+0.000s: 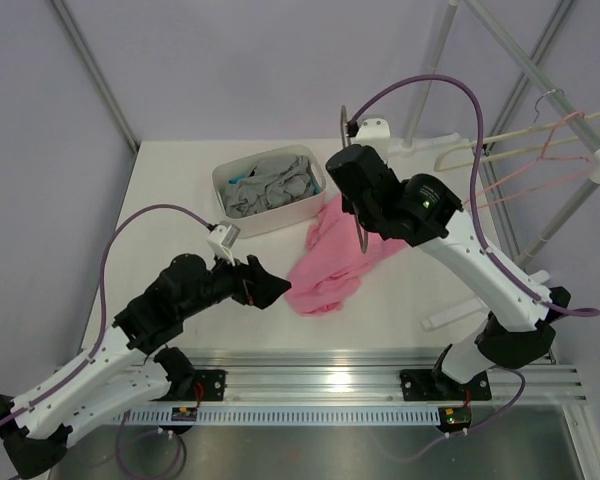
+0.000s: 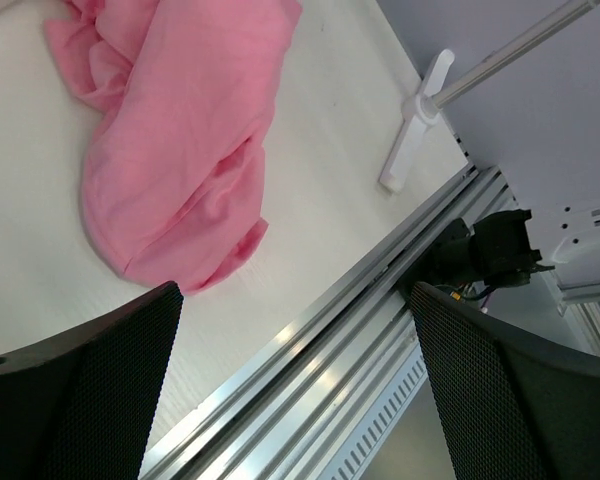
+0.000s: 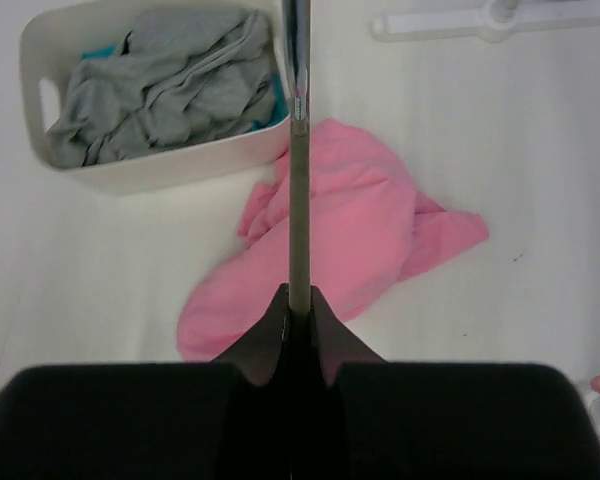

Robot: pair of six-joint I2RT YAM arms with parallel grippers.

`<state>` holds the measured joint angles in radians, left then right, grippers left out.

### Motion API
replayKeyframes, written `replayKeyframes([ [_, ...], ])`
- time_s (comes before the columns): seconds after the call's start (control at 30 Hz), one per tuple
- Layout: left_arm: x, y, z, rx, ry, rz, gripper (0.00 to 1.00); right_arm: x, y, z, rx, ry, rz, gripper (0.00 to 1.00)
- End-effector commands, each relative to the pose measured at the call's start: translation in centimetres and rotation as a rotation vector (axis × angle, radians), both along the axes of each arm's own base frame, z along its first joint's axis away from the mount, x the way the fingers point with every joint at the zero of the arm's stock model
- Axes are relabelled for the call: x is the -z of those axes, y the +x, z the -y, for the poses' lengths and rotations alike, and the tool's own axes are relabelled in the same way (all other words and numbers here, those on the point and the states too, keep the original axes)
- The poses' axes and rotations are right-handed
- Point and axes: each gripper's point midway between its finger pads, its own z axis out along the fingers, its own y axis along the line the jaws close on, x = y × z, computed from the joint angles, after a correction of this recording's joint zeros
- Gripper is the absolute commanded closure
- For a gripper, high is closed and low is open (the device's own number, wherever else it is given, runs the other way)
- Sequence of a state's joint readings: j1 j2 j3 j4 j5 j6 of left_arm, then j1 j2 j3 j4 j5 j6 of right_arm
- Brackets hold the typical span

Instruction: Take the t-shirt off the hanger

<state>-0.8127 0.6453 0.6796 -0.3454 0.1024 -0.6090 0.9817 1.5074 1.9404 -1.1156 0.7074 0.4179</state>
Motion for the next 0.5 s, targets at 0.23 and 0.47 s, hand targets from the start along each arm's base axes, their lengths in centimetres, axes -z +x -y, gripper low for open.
replayKeyframes([
  [0.23, -0.4, 3.2, -2.7, -0.243, -0.078, 0.127, 0.01, -3.1, 4.6, 6.8, 0.573, 0.158, 0.21, 1.0],
  [0.47, 0.7, 3.1, -2.5, -0.216, -0.039, 0.133, 0.01, -2.6, 7.8, 7.8, 0.695, 0.273, 0.219, 1.0],
])
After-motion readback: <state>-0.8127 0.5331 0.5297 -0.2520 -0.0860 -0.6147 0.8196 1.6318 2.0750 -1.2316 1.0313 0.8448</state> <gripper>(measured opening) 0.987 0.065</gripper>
